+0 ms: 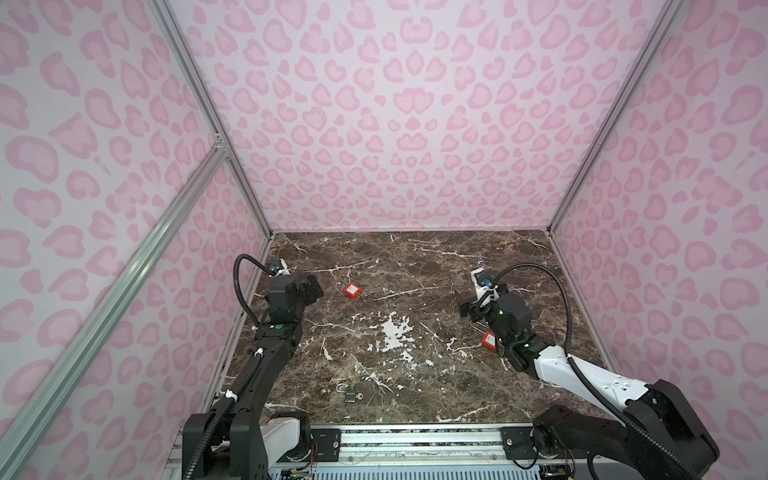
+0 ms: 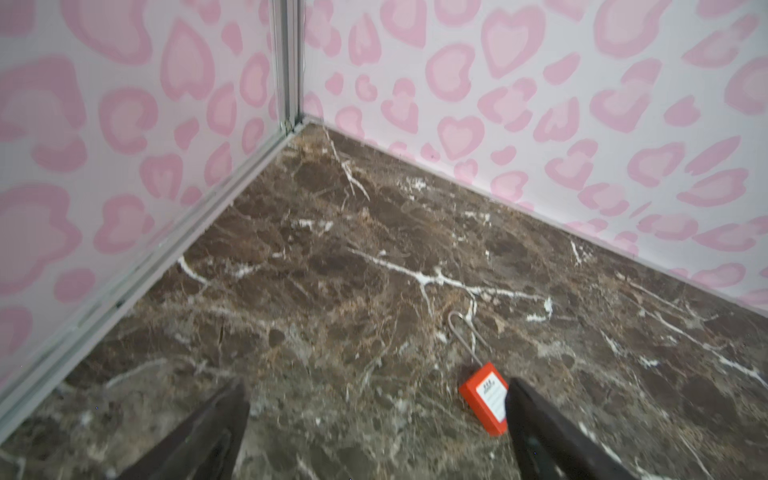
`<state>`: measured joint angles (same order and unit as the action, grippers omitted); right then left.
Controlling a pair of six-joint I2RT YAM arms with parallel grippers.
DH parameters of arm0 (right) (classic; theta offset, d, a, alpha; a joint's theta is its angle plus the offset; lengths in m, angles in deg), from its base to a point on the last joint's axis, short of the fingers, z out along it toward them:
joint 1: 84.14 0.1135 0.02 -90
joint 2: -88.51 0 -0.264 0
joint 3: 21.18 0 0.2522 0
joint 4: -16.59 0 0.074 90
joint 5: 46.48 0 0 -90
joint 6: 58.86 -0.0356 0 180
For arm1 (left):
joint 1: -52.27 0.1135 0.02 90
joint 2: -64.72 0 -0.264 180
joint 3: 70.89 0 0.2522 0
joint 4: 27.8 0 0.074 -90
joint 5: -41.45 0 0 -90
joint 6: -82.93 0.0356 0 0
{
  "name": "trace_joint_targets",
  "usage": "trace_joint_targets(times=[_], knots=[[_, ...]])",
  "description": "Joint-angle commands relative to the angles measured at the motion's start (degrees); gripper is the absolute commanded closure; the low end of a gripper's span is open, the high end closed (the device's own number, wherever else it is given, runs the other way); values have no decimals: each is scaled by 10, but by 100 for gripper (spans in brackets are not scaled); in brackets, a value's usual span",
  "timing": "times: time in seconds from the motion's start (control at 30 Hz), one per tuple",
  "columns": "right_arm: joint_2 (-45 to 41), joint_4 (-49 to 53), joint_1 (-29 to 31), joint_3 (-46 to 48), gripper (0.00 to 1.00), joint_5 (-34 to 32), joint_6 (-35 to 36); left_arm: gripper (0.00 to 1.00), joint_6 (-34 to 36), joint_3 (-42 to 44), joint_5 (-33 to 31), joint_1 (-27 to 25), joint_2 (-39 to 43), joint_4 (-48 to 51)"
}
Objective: Lock with the key
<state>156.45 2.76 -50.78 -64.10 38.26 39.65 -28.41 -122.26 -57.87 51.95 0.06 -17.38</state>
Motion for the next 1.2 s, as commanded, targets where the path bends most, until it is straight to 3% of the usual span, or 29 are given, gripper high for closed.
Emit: trace_joint_targets(times=[0.0, 0.17, 0.4, 0.67, 0.9, 1.17], knots=[[15, 80, 81, -16, 2, 52, 34, 2, -60, -7, 18, -5, 26, 136], [92, 153, 221, -82, 6, 114, 81, 1, -96, 11, 64, -6, 66, 188], [232, 299, 329, -217, 16, 145, 160, 2, -103, 23, 105, -5, 65, 213], [357, 447, 381, -365, 27, 188, 210, 1, -112, 0, 153, 24, 51, 222], [443, 535, 391, -491, 34, 246, 196, 1, -106, -10, 167, 38, 46, 229], [529, 628, 394, -606, 42, 258, 195, 1, -113, -2, 178, 41, 43, 226]])
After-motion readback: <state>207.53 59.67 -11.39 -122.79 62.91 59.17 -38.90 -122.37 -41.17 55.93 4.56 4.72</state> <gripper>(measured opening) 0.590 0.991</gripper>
